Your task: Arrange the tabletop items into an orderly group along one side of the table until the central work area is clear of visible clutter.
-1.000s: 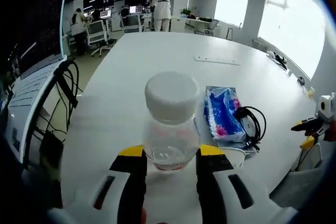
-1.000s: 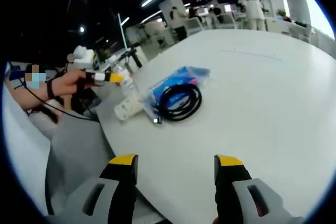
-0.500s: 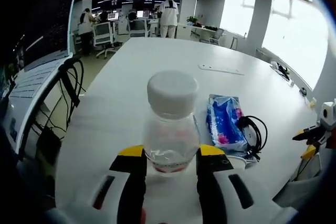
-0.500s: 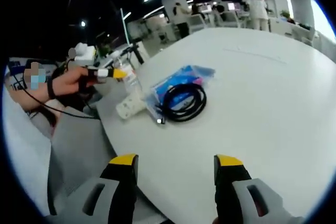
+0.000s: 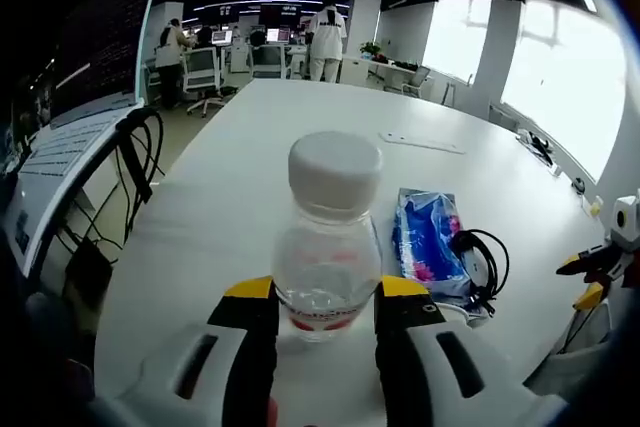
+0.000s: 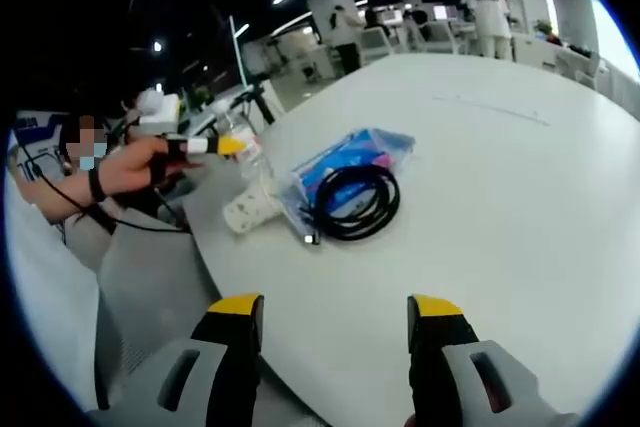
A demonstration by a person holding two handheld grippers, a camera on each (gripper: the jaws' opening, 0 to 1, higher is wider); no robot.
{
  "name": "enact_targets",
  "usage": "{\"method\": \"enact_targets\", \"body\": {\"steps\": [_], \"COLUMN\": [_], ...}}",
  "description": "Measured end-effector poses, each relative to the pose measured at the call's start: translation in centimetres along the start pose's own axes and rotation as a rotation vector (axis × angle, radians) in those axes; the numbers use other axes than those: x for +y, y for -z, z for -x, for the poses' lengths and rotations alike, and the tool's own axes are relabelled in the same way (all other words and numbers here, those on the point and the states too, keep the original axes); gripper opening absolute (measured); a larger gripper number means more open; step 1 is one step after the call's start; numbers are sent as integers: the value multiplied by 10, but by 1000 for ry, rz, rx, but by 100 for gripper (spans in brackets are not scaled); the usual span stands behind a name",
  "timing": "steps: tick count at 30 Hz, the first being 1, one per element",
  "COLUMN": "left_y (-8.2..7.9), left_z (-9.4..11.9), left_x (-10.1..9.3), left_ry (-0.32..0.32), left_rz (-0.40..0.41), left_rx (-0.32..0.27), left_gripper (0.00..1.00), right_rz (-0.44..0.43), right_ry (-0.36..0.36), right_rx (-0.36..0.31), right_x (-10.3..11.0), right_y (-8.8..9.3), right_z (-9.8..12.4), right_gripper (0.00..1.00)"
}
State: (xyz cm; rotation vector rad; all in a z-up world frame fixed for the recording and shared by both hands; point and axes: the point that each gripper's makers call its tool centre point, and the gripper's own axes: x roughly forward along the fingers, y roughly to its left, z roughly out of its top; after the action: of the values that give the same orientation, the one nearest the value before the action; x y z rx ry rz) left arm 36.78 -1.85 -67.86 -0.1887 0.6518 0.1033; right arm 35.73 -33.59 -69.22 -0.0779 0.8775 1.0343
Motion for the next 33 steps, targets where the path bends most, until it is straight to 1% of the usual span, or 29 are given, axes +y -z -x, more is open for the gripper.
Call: {"method": "enact_targets", "body": {"steps": [2,3,4,5,8,11,19,24,29,33], "left_y": [6,7,6,7,5,5,7,11,17,17], "left_z": [-3,-5,-5,-5,-5,-6,-9,-10,-14,-14], "left_x": [-2,1,1,3,2,2,4,3,4,2], "left_ry": [11,1,6,6,6,8,20,26,27,32], "left_rz": [4,25,49,52,32,35,31,35,28,33], "left_rx": [24,17,9,5,-1,-13,-34,-29,-6,-5], "left_gripper": [37,36,37,37,36,36,37,37,37,37], "right_rz": [0,-1,-1,-1,-7,-2,-16,-29,-36,-47], "right_ry": [3,5,7,9,13,15,22,28,31,37], "right_rx": [2,2,1,-1,-4,4,-1,-8,-10,-11], "right_x": [-1,-1,-1,-2,-2,-1,0,0,1,-1], "right_y": [0,0,0,-1,-2,0,1,2,2,3], "right_z": [1,1,1,1,1,0,-2,-4,-5,-5], "right_gripper": [59,59,59,59,59,59,59,59,59,59]}}
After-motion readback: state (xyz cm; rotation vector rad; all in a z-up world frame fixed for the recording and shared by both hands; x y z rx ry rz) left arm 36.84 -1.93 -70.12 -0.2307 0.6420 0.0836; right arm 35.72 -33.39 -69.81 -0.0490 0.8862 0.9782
